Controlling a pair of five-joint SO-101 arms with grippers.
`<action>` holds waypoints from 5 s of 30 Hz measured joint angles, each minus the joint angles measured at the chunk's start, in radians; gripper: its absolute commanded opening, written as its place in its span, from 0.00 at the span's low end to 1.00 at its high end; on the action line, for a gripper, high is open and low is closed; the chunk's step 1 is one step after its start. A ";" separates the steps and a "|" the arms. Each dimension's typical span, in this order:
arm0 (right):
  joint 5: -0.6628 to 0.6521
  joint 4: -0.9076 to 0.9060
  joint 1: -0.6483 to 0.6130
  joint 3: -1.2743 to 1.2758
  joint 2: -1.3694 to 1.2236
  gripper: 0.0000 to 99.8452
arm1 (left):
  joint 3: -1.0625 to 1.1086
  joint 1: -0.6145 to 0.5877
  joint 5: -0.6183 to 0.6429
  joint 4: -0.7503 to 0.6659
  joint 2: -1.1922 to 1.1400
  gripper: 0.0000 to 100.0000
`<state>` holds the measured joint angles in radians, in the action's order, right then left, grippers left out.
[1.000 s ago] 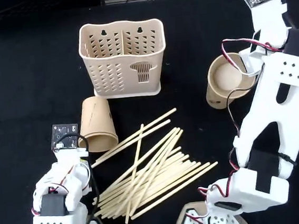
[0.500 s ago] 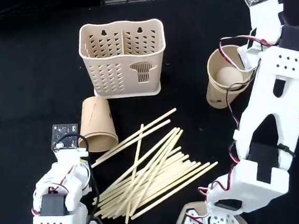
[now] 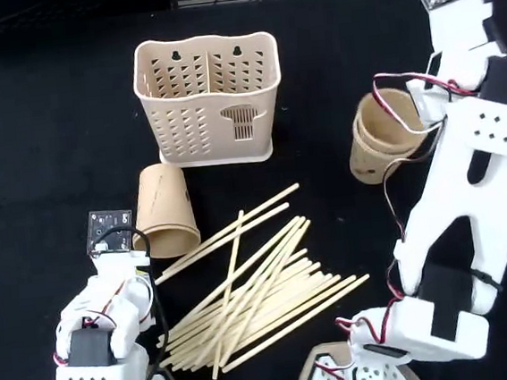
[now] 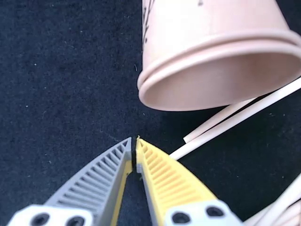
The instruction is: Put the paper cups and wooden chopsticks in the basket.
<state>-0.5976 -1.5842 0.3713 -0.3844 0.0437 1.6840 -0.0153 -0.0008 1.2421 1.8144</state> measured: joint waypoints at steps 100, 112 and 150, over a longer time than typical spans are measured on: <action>0.466 1.162 -1.168 1.481 0.479 0.29 | -0.002 -0.520 -0.098 -0.135 0.000 0.20; 0.473 1.436 -1.169 1.478 0.224 0.20 | -0.002 -0.520 -0.098 -0.135 0.000 0.20; 0.110 0.245 -0.466 0.895 0.957 0.01 | -0.002 -0.520 -0.098 -0.135 0.000 0.20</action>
<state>-0.4872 -1.3387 -0.0951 0.5102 1.0012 1.6824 -0.5355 -0.0990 1.1070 1.8144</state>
